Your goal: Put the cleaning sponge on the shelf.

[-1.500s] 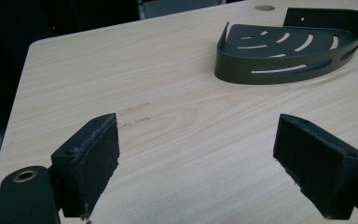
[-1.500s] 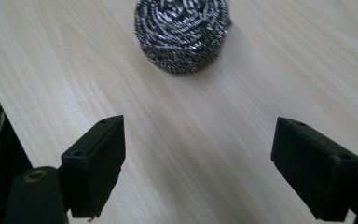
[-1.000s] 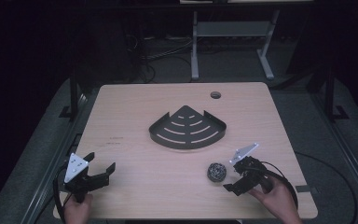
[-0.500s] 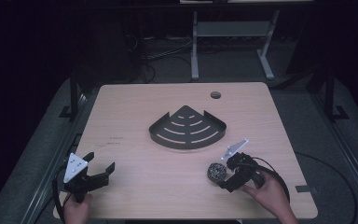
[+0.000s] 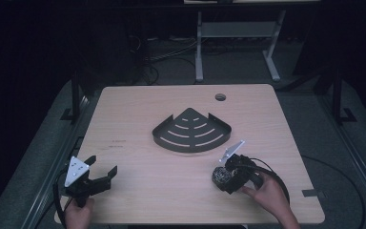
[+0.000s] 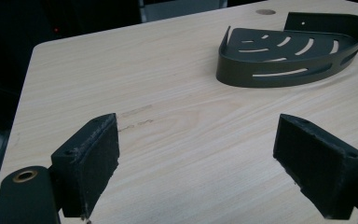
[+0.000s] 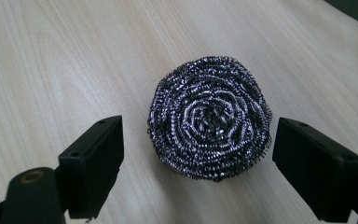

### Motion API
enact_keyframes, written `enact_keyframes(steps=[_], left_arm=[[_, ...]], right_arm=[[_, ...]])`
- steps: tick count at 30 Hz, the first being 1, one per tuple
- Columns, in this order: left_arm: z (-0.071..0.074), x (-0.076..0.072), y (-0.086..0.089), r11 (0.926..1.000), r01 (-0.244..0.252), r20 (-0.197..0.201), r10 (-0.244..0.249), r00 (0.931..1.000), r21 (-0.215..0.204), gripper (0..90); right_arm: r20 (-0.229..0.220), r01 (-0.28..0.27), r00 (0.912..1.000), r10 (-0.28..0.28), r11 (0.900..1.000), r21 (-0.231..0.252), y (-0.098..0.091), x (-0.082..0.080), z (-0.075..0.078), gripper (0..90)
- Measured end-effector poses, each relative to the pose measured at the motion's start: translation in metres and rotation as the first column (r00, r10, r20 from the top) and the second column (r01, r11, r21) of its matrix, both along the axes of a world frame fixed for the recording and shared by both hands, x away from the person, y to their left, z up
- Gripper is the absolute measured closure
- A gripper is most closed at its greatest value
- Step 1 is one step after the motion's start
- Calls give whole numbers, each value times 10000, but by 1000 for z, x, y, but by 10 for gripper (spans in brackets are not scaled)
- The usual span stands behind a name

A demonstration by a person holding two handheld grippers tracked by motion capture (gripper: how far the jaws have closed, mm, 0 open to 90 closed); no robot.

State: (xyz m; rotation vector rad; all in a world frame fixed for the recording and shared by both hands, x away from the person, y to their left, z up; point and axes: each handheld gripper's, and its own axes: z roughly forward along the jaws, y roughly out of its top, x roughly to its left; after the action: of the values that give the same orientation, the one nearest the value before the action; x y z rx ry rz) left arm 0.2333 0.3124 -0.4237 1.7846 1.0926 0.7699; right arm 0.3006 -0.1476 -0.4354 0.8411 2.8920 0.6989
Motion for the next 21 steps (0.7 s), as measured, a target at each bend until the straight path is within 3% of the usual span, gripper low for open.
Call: enact_keyframes(steps=[21], left_arm=[[1,0,-1,10000,38,26,-38,10000,-10,137]], right_arm=[[-18,-247,9997,246,9986,-465,9,8,-5,240]])
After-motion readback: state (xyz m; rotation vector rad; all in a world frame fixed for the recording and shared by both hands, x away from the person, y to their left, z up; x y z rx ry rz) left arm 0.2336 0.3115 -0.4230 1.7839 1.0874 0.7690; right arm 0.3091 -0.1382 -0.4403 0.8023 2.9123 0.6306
